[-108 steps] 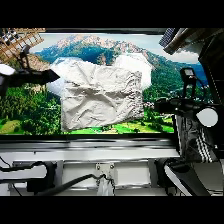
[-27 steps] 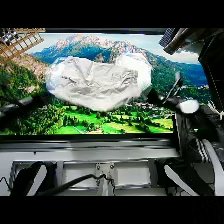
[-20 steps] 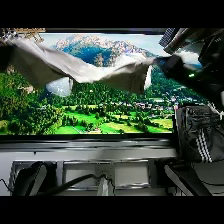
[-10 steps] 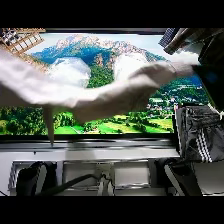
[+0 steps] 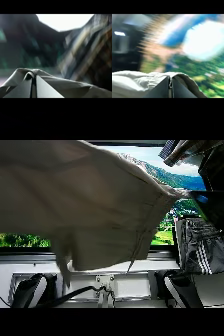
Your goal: Fold the clothes and pants, and hang the long-sleeved shirts on hangers.
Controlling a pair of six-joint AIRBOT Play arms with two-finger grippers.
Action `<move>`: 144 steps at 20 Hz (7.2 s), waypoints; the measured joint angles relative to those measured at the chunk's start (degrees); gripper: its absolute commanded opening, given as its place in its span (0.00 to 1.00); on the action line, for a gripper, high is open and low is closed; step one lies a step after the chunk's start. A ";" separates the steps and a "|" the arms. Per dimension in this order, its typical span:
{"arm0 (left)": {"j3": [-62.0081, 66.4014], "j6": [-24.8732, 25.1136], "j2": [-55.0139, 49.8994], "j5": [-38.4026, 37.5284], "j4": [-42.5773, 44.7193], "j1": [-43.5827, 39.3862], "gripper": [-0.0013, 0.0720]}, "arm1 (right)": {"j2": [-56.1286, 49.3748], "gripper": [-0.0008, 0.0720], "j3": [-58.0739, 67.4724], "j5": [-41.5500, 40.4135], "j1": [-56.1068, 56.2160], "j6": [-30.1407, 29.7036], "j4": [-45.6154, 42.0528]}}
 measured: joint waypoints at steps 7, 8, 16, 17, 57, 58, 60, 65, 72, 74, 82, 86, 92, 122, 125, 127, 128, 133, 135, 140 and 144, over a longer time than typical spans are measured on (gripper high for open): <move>-3.26 4.96 -27.39 -3.15 -3.41 -9.18 0.02 | -32.11 0.05 -1.97 -12.92 -1.36 -4.17 -1.18; -3.39 5.64 -29.83 -2.80 -3.61 -10.08 0.02 | -36.22 0.05 -1.99 -15.10 -1.99 -5.53 0.87; -3.93 7.80 -32.37 -5.75 0.04 -12.59 0.02 | -47.65 0.05 -2.16 -20.37 -7.37 -13.92 5.62; -4.70 7.39 -31.12 -7.04 1.51 -12.74 0.02 | -47.87 0.05 -2.19 -19.23 -7.74 -15.12 4.42; -55.98 -4.31 1.14 2.69 4.55 -16.20 0.69 | -50.27 0.90 -14.40 -4.68 -23.39 -48.00 16.04; -55.95 -2.47 1.44 3.06 0.46 -16.24 0.68 | -51.71 0.90 -14.43 -3.61 -24.30 -50.64 18.64; -55.91 1.16 1.81 3.63 -6.12 -16.28 0.68 | -55.06 0.90 -14.43 -2.14 -25.00 -55.19 22.43; -55.84 6.32 2.14 4.33 -13.27 -16.31 0.68 | -60.92 0.90 -14.43 -1.29 -22.10 -61.72 26.82; -55.84 7.82 2.19 4.52 -15.37 -16.31 0.65 | -64.41 0.77 -14.34 -5.55 -15.80 -63.01 28.94; -55.84 7.89 2.19 4.55 -15.58 -16.31 0.63 | -64.76 0.41 -14.40 -6.95 -14.14 -63.14 28.39; -55.84 8.04 2.19 5.62 -15.74 -16.31 0.55 | -64.13 0.05 -14.47 -8.15 -11.02 -61.99 27.52; -55.84 8.07 2.10 7.96 -15.78 -16.55 0.16 | -60.04 0.05 -14.25 -4.72 -10.86 -56.96 25.88; -55.76 8.07 -4.04 14.29 -21.49 -26.75 0.03 | -49.86 0.05 -12.81 0.59 -10.84 -42.45 15.26; -30.51 16.37 -47.28 10.32 -43.45 -55.74 0.22 | -29.92 0.05 2.25 23.21 -4.37 -21.40 -9.79; -30.47 16.33 -41.42 3.10 -38.71 -48.22 0.17 | -29.86 0.05 2.32 21.92 -0.26 -20.65 -13.20; -30.47 13.94 -36.44 -0.94 -32.70 -42.77 0.17 | -29.83 0.05 2.32 21.35 3.13 -20.17 -16.00; -30.53 12.02 -33.59 -2.56 -28.70 -40.04 0.18 | -29.83 0.05 2.32 20.96 5.09 -19.67 -17.25; -34.99 1.81 -17.88 -7.96 -10.78 -27.63 0.18 | -30.03 0.05 2.32 16.09 16.46 -15.78 -20.96; -38.36 -2.45 -11.69 -9.64 -5.42 -22.95 0.18 | -30.84 0.05 2.34 12.33 21.33 -14.29 -21.51; -44.78 -12.52 1.77 -14.60 8.52 -13.62 0.17 | -36.61 0.05 2.32 3.15 32.70 -12.50 -22.23; -46.51 -19.43 9.27 -18.38 21.22 -10.69 0.18 | -42.21 0.05 2.32 -3.41 40.59 -12.17 -22.56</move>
